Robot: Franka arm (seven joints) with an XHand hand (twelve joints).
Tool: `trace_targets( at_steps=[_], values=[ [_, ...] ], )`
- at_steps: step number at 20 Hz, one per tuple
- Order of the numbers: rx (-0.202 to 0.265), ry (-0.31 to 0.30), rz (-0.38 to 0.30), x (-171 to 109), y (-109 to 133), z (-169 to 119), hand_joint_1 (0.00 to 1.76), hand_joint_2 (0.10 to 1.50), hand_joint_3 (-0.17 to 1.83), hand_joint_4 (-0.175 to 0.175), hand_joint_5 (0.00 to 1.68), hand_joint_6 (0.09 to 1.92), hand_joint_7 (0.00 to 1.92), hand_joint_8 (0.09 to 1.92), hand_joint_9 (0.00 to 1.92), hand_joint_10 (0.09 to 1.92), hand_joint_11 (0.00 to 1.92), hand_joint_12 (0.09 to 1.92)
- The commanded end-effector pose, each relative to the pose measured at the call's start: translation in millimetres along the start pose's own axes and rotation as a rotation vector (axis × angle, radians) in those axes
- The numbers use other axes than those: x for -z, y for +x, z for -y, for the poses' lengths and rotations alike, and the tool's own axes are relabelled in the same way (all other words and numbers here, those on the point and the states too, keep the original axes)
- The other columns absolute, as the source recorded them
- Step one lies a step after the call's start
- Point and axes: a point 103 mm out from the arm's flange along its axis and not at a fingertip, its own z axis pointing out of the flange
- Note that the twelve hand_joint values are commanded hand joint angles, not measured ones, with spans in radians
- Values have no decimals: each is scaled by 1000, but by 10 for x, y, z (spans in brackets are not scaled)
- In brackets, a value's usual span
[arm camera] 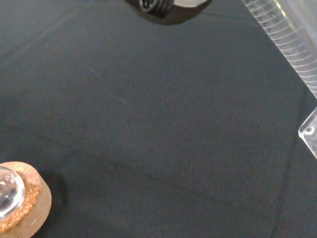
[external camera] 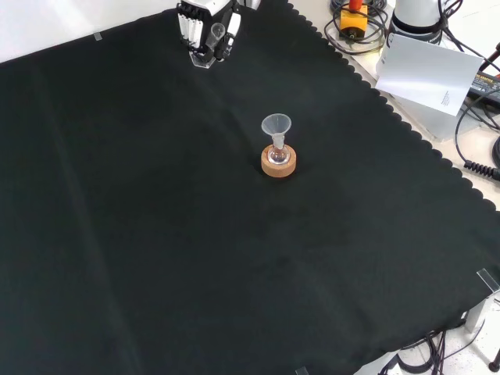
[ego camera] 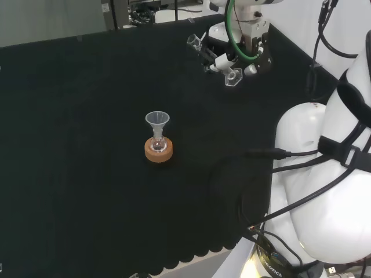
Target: Put the graduated cylinder back on the table.
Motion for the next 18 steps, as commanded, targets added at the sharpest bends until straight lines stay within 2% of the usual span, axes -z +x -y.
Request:
trace_targets(
  at_steps=[1, 10, 18],
  values=[
    [-13, -35, -34, -53, -41, -33, 1270, 1089, 1, -175, 1021, 941, 1057, 918, 1518, 87, 1311, 676],
    [-9, -101, -122, -187, -150, -235, 1270, 1089, 1, -175, 1020, 942, 1056, 919, 1517, 87, 1310, 677],
    [-10, -175, -238, -457, -384, -678, 1270, 1090, 1, -175, 1019, 944, 1055, 921, 1513, 87, 1306, 676]
  ],
)
